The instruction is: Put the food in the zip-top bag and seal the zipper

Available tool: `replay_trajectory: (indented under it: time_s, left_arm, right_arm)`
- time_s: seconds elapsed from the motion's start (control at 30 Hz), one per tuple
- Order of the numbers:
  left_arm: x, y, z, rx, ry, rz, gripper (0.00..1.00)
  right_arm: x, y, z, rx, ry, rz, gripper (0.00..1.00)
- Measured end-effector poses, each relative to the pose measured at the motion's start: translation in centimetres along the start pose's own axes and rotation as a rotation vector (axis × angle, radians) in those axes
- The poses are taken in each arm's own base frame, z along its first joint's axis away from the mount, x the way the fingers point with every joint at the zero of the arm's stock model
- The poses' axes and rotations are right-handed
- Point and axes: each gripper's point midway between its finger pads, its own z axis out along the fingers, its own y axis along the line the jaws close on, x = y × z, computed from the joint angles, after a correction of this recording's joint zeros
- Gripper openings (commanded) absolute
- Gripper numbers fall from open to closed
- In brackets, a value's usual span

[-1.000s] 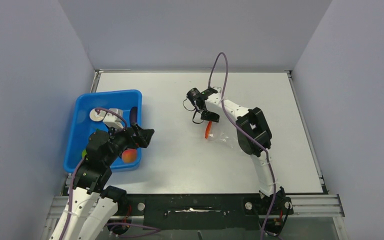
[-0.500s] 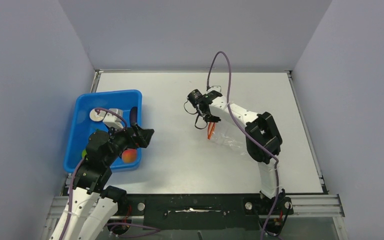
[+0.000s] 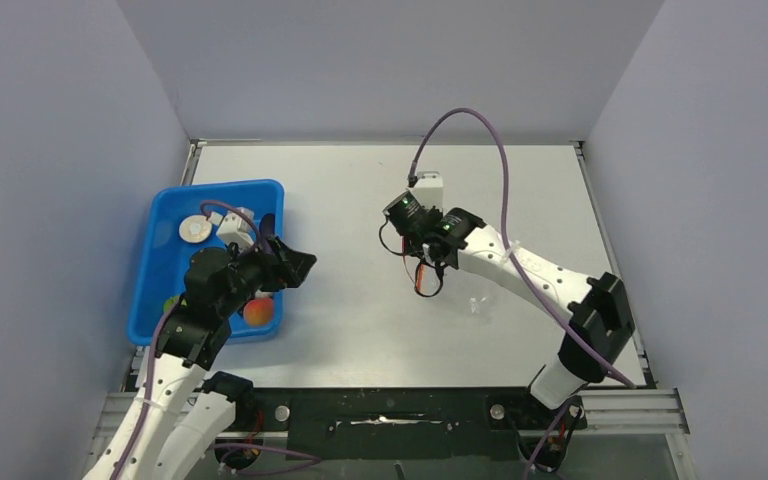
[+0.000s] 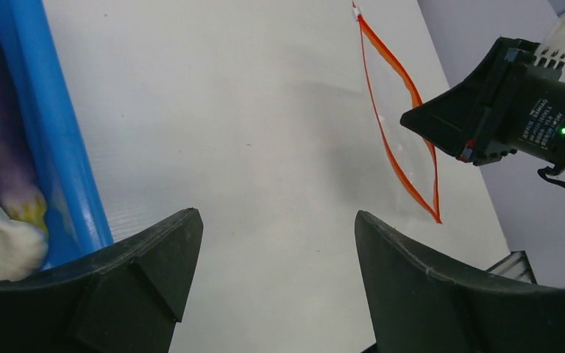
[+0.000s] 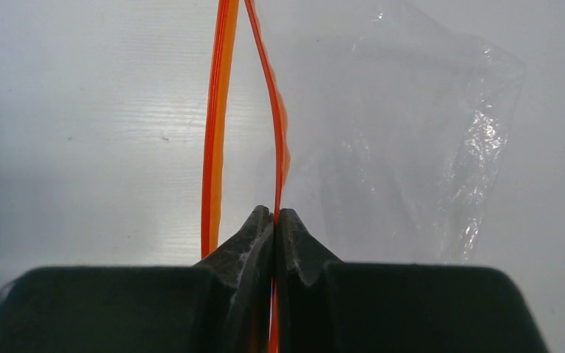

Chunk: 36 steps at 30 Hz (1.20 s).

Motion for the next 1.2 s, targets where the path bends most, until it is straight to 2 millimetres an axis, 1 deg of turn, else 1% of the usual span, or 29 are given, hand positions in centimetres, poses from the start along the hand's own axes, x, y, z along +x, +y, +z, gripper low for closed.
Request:
replay_trajectory:
  time_s: [0.13,0.27,0.4,0.47,0.6,0.8,0.9,1.03,1.1,1.13,1.2]
  left_arm:
    - [-0.3,-1.3,0.5,0.054,0.01,-0.066,0.74]
    - [-1.0,-2.9,0.9,0.122,-0.003,-0.122,0.74]
    - [-1.7,-4.4,1.2,0.195,-0.015,-0.166,0.74]
    - [-1.7,-4.8,1.5,0.225,-0.016,-0.191,0.75]
    - [-0.9,-5.1,2.2,0.259,0.005,-0.239,0.74]
    - [0.7,-4.5,4.0,0.244,0.058,-0.278,0.74]
    - [1.4,-4.6,4.6,0.247,0.081,-0.283,0.74]
    - [1.9,-5.0,5.0,0.264,0.094,-0.29,0.74]
    - [2.0,-5.2,5.2,0.271,0.097,-0.29,0.68]
    - [2.1,-5.2,5.3,0.272,0.1,-0.29,0.62]
    - [2.4,-5.2,5.6,0.266,0.109,-0.29,0.45]
  right_arm:
    - [-0.7,1.1,-2.8,-0.113,-0.062,0.017,0.0]
    - [-1.0,3.3,-5.5,-0.254,-0.121,0.037,0.0]
    - [-0.6,5.4,-7.4,-0.357,-0.153,0.039,0.0]
    - [-0.4,6.4,-7.9,-0.398,-0.159,0.038,0.0]
    - [-0.3,7.8,-8.9,-0.456,-0.17,0.037,0.0]
    - [-0.5,9.7,-10.1,-0.527,-0.19,0.043,0.0]
    - [-0.1,10.7,-10.1,-0.548,-0.186,0.032,0.0]
    - [1.0,11.8,-9.6,-0.55,-0.161,0.002,0.0]
    - [1.4,12.1,-9.3,-0.551,-0.151,-0.008,0.0]
    - [1.4,12.2,-9.4,-0.554,-0.149,-0.011,0.0]
    - [1.5,12.3,-9.4,-0.557,-0.148,-0.011,0.0]
